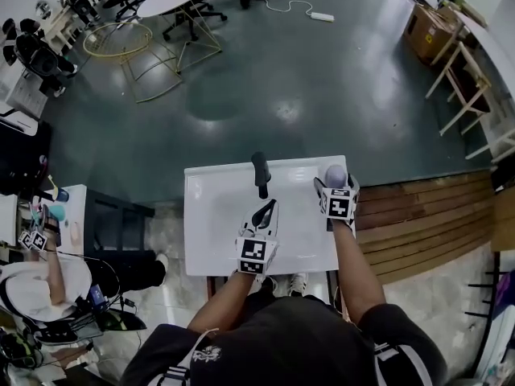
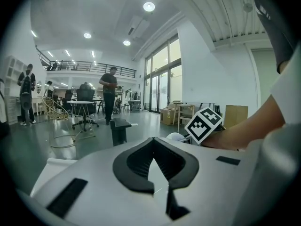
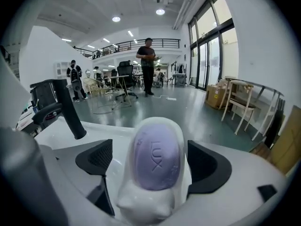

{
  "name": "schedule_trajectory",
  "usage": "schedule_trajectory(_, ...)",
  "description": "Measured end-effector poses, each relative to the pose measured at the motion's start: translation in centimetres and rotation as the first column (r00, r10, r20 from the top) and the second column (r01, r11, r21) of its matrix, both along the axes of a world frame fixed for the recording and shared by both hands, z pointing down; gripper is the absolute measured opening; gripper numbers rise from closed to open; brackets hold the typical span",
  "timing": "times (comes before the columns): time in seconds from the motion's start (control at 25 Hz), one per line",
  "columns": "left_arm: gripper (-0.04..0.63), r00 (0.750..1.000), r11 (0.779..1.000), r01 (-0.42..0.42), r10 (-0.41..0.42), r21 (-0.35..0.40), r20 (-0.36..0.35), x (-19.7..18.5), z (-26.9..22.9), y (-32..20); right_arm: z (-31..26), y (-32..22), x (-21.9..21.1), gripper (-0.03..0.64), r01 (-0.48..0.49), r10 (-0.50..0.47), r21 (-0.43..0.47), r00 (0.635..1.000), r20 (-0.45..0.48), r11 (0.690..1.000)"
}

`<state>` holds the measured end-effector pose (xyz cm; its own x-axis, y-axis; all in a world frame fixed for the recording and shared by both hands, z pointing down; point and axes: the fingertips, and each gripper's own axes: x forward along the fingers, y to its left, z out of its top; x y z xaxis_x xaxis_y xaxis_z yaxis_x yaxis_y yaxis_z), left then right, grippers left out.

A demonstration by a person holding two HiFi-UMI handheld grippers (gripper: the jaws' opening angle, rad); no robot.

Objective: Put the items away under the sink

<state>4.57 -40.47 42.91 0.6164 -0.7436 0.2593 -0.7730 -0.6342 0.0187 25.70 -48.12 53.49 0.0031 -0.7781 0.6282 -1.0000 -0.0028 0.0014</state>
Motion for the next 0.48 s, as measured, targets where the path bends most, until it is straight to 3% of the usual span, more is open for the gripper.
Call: schedule_trajectory(0.48,0.008,0.999,0.999,-0.035,0.035,0.014,0.005,0.4,-0.6,0.1,4.3,-0.3,1.2,0.479,-0.026,0.023,-0.173,1.0,-0.014,0.985)
